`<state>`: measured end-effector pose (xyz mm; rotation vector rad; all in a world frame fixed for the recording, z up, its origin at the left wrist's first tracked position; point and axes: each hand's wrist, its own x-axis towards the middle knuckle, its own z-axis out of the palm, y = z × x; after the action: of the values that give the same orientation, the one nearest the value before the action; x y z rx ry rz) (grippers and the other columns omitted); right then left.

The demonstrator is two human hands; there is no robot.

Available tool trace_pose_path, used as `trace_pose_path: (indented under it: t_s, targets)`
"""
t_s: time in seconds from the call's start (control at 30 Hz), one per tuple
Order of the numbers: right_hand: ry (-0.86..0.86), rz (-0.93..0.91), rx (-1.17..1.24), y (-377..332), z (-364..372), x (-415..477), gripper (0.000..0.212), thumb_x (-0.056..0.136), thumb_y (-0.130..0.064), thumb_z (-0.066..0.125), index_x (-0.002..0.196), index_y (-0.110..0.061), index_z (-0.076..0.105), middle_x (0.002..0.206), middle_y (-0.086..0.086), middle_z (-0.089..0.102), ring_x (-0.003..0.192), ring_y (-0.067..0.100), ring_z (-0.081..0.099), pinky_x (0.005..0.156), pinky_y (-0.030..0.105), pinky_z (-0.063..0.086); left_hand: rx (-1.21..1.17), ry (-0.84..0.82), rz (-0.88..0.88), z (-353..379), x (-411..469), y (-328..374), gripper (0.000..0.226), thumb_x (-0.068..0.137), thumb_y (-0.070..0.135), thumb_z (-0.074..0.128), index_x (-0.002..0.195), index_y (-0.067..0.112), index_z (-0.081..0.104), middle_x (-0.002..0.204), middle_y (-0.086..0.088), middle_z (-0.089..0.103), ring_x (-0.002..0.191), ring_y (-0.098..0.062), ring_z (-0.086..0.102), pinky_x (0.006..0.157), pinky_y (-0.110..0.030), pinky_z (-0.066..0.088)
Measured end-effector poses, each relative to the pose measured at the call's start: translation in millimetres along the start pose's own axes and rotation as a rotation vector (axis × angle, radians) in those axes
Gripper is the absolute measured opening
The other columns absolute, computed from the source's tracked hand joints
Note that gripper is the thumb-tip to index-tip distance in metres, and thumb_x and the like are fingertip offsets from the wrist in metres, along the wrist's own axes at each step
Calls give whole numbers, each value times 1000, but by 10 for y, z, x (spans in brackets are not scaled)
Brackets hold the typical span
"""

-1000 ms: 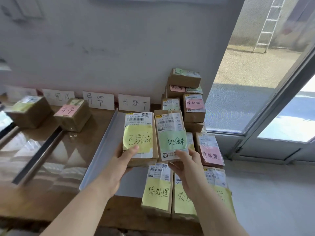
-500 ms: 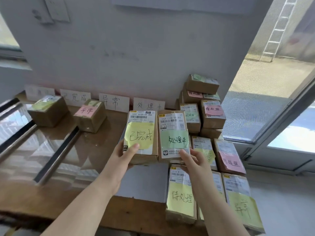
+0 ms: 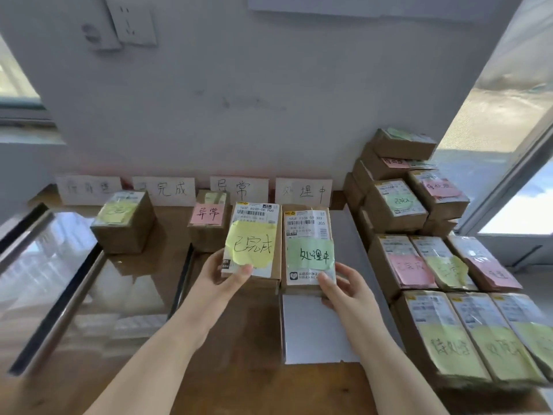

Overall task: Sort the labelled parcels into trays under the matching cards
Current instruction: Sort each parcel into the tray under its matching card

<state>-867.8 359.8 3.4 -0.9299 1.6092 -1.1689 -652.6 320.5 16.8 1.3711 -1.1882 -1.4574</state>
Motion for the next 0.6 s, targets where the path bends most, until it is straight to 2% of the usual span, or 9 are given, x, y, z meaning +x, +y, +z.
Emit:
trace_pose_path:
  t_s: [0.07, 0.17, 0.27, 0.37, 0.5, 0.6]
  targets:
    - [1, 27, 11, -3, 167, -58, 58, 68, -52, 66, 121, -33, 50, 114, -6, 64, 102, 11, 62, 88, 32, 55, -7, -14, -4, -170, 18, -17, 74, 66, 59, 67, 133, 40, 41, 122, 19, 58, 108, 6, 48, 99, -31, 32]
    - [11, 89, 62, 11, 348, -104, 53, 75, -43, 67, 123, -29, 52, 110, -6, 66, 101, 12, 63, 86, 29, 56, -29, -6, -49, -313, 37, -50, 66, 65, 57, 68, 125, 41, 46, 117, 17, 61, 103, 4, 51, 100, -32, 35]
    - [47, 177, 167, 50, 439, -96, 54, 68, -41, 70, 117, -22, 58, 105, -3, 69, 99, 15, 66, 86, 33, 56, -105, 44, -138, -397, 83, -137, 65, 57, 61, 71, 117, 41, 52, 117, 11, 63, 113, -11, 53, 108, -43, 33]
    - [83, 224, 219, 93, 462, -38, 52, 62, -40, 70, 108, -19, 62, 101, -1, 72, 96, 16, 68, 86, 33, 56, -217, 93, -211, -449, 125, -228, 65, 49, 62, 75, 107, 39, 57, 114, 7, 67, 118, -22, 53, 108, -55, 33]
    - [161, 232, 218, 166, 394, 215, 37, 75, -34, 70, 108, -20, 62, 103, -2, 70, 95, 16, 68, 85, 32, 56, -364, 97, -248, -453, 232, -302, 49, 65, 42, 71, 111, 28, 59, 109, -2, 70, 110, -23, 60, 101, -44, 44]
    - [188, 243, 208, 217, 337, 542, 33, 82, -30, 69, 112, -19, 60, 106, -1, 68, 98, 17, 67, 88, 33, 55, -454, 107, -248, -472, 341, -262, 46, 72, 38, 66, 116, 25, 58, 113, -4, 68, 111, -22, 59, 96, -38, 46]
